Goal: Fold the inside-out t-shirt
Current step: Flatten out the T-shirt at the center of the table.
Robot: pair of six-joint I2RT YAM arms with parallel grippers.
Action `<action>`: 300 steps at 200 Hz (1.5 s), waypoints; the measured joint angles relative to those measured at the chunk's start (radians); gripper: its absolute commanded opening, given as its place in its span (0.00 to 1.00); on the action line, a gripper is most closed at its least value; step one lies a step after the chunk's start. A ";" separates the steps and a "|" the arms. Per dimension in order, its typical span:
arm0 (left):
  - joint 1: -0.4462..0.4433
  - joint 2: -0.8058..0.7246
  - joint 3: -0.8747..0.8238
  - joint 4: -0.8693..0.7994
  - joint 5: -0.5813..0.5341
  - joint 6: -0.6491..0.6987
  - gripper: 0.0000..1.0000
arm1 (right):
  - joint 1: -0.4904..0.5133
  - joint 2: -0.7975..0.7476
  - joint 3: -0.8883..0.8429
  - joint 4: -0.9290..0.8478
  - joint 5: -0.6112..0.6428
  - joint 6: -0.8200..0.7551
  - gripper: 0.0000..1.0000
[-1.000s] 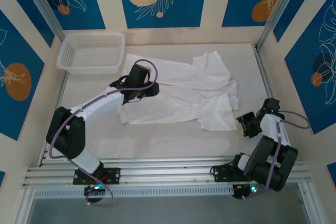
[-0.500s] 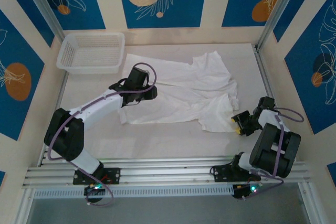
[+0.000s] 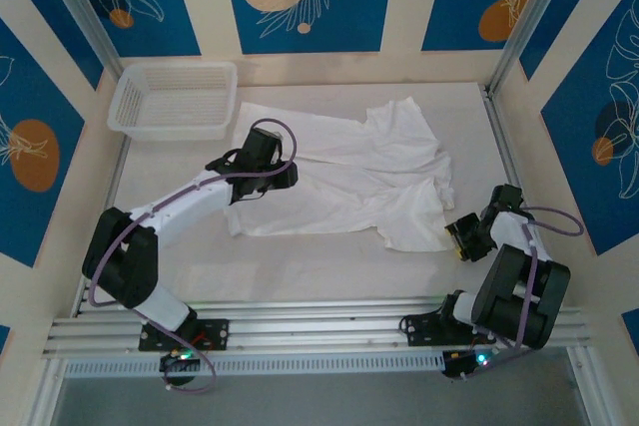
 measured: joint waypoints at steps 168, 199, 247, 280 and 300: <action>0.035 -0.259 -0.108 -0.283 -0.216 -0.149 0.45 | 0.051 -0.510 0.113 -0.030 -0.028 0.130 0.00; 0.099 -0.279 -0.228 -0.367 -0.211 -0.222 0.39 | 0.142 -0.547 0.135 -0.031 -0.007 0.186 0.00; 0.083 -0.102 -0.231 -0.364 -0.076 -0.189 0.42 | 0.286 -0.466 0.143 -0.034 0.038 0.203 0.00; 0.058 -0.053 -0.212 -0.361 -0.073 -0.187 0.36 | 0.302 -0.463 0.148 -0.034 0.053 0.204 0.00; 0.058 0.003 -0.196 -0.376 -0.105 -0.183 0.21 | 0.302 -0.463 0.148 -0.034 0.056 0.209 0.00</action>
